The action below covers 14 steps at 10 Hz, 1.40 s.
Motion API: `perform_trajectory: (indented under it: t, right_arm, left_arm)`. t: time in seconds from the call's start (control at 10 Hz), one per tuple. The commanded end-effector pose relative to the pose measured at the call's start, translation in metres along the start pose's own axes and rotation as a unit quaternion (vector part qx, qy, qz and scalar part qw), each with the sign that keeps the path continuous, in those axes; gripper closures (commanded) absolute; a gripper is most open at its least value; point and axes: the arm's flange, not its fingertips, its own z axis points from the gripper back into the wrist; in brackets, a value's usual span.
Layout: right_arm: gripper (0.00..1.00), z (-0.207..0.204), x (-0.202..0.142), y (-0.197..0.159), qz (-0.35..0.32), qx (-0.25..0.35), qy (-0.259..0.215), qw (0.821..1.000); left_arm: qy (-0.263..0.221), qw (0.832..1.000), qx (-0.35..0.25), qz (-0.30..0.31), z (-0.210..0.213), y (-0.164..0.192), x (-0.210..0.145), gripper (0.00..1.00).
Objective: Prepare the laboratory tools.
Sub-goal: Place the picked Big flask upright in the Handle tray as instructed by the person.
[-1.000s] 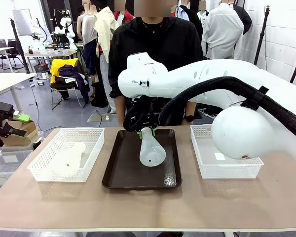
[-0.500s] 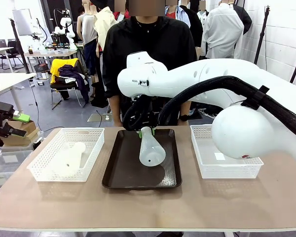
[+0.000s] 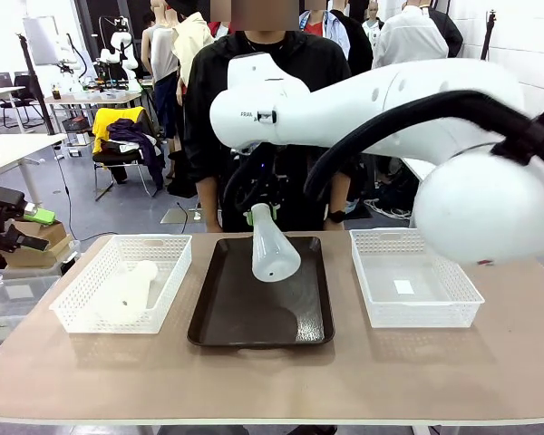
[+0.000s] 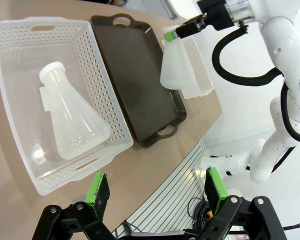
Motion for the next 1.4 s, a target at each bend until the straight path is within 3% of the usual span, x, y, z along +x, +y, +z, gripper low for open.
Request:
perform_trajectory:
  t: [0.0, 0.3, 0.6, 0.8, 0.9, 1.3]
  right_arm:
    - [1.00, 0.001, -0.061, -0.024, 0.038, 0.015, -0.049, 0.998]
    - [1.00, 0.015, -0.091, -0.038, 0.134, 0.049, -0.151, 0.978]
    - [1.00, 0.022, -0.117, -0.044, 0.214, 0.081, -0.253, 0.940]
    - [1.00, 0.029, -0.124, -0.043, 0.221, 0.091, -0.296, 0.925]
    - [1.00, 0.027, -0.100, -0.032, 0.194, 0.054, -0.256, 0.946]
    - [1.00, 0.023, -0.107, -0.034, 0.204, 0.060, -0.265, 0.941]
  left_arm:
    - [0.005, 1.000, 0.002, -0.005, 0.002, 0.000, -0.002, 0.00]
    - [0.005, 1.000, 0.002, -0.005, 0.002, 0.000, -0.002, 0.00]
    - [0.005, 1.000, 0.002, -0.005, 0.002, 0.000, -0.002, 0.00]
    - [0.005, 1.000, 0.002, -0.005, 0.002, 0.000, -0.002, 0.00]
    - [0.005, 1.000, 0.002, -0.005, 0.002, 0.000, -0.002, 0.00]
    - [0.005, 1.000, 0.002, -0.005, 0.002, 0.000, -0.002, 0.00]
